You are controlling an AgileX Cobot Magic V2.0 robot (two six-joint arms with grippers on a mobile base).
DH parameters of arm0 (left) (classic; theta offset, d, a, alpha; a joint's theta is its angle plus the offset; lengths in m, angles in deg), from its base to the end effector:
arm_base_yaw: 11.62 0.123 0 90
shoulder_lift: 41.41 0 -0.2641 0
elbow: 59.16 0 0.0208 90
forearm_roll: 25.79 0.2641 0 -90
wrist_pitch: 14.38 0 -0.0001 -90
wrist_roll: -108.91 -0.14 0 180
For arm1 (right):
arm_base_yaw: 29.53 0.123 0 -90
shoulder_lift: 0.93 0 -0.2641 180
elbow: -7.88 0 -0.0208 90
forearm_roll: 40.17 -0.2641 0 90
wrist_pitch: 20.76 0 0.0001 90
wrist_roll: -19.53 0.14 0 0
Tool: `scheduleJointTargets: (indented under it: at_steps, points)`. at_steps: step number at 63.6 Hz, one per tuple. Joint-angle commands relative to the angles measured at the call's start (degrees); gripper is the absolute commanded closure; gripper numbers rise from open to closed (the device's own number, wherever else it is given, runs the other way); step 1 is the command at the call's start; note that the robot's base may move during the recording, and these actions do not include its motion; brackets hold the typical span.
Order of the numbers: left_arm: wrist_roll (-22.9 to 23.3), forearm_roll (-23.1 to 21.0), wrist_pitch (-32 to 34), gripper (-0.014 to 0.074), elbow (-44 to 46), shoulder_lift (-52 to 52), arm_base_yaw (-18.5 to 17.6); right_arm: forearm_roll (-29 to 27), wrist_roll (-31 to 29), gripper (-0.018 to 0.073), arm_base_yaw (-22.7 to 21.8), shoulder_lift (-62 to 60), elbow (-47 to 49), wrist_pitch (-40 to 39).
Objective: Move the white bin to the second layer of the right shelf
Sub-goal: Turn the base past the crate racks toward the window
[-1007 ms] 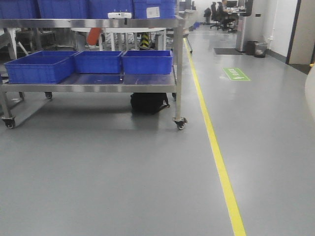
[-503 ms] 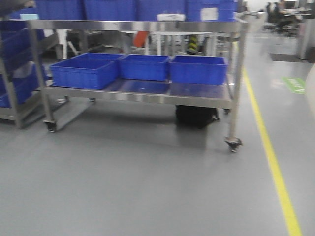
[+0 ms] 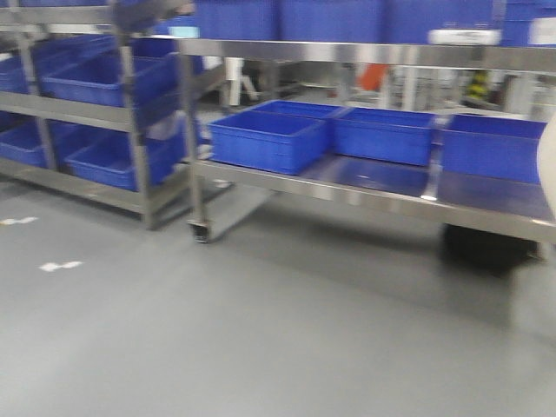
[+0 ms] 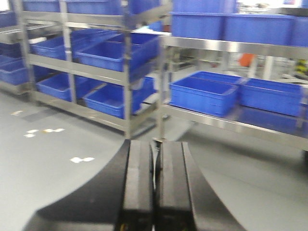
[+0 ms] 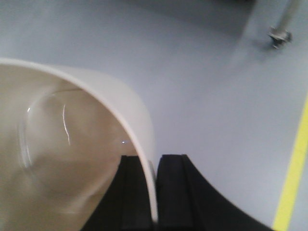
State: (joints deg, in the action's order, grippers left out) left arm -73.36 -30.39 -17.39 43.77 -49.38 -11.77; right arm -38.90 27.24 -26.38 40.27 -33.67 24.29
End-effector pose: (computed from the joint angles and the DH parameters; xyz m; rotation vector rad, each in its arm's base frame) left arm 0.1397 -0.0010 0.2079 -0.0258 1.5365 -0.0376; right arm 0.1711 0.0072 0.2651 0.0799 2.2300 0.0775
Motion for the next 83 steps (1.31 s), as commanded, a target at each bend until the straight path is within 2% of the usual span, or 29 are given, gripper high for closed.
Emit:
scheduleJointTargets:
  at_steps: [1,83]
  points:
    - [0.3,-0.3,4.66,0.0512,-1.56,0.94,0.05,0.01,-0.16,0.0509,-0.23,-0.09,1.78,-4.62]
    - [0.3,-0.3,4.66,0.0512,-1.56,0.94,0.05,0.06,-0.16,0.0509,-0.23,-0.09,1.78,-4.62]
